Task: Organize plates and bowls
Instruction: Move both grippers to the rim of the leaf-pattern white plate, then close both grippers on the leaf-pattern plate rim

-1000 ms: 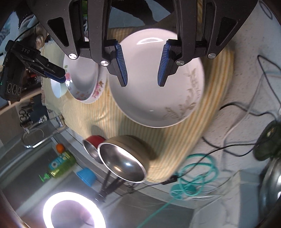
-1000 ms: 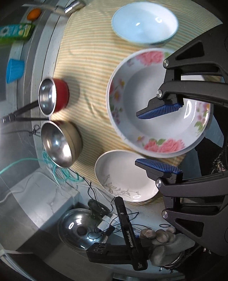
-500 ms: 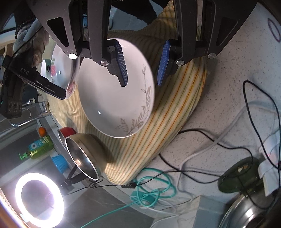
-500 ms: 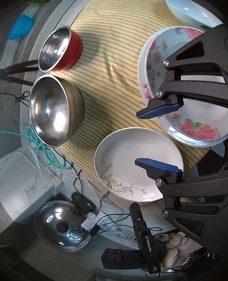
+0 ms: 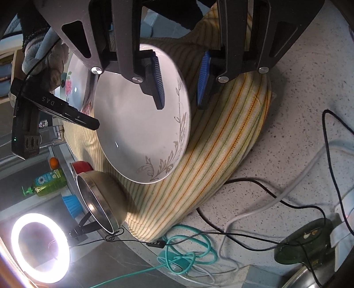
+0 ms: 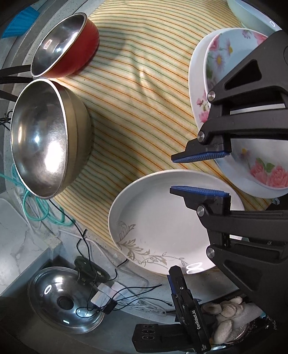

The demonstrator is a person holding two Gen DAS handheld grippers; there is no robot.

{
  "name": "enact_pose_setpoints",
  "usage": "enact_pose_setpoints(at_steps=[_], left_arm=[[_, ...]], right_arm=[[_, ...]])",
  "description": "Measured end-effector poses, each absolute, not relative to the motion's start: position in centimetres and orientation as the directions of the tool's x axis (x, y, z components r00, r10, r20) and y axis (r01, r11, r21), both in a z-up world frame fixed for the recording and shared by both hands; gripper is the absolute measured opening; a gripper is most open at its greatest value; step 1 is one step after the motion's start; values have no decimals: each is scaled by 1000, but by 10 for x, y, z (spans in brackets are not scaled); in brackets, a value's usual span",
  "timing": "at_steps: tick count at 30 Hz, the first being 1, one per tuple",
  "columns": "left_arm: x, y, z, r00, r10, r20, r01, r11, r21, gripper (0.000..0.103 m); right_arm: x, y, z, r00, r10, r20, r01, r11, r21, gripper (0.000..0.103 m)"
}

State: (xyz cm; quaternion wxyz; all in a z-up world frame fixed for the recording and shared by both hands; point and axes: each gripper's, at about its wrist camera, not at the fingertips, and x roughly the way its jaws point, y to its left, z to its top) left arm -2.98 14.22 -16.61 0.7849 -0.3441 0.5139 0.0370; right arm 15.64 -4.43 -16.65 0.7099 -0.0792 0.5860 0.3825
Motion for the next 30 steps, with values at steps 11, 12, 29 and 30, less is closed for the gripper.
enact_pose_setpoints(at_steps=[11, 12, 29, 30], left_arm=[[-26, 143, -172, 466, -305, -830, -410, 757, -509, 15], [-26, 143, -172, 466, -303, -831, -410, 759, -506, 15], [-18, 144, -145, 500, -268, -823, -385, 783, -489, 15], [-17, 143, -143, 503, -271, -821, -377, 786, -490, 15]], right_arm=[[153, -39, -176, 2, 442, -897, -627, 699, 343, 10], [153, -39, -176, 1, 444, -896, -624, 700, 346, 10], [147, -59, -149, 23, 520, -854, -572, 707, 415, 10], [147, -63, -145, 29, 525, -851, -567, 710, 419, 10]])
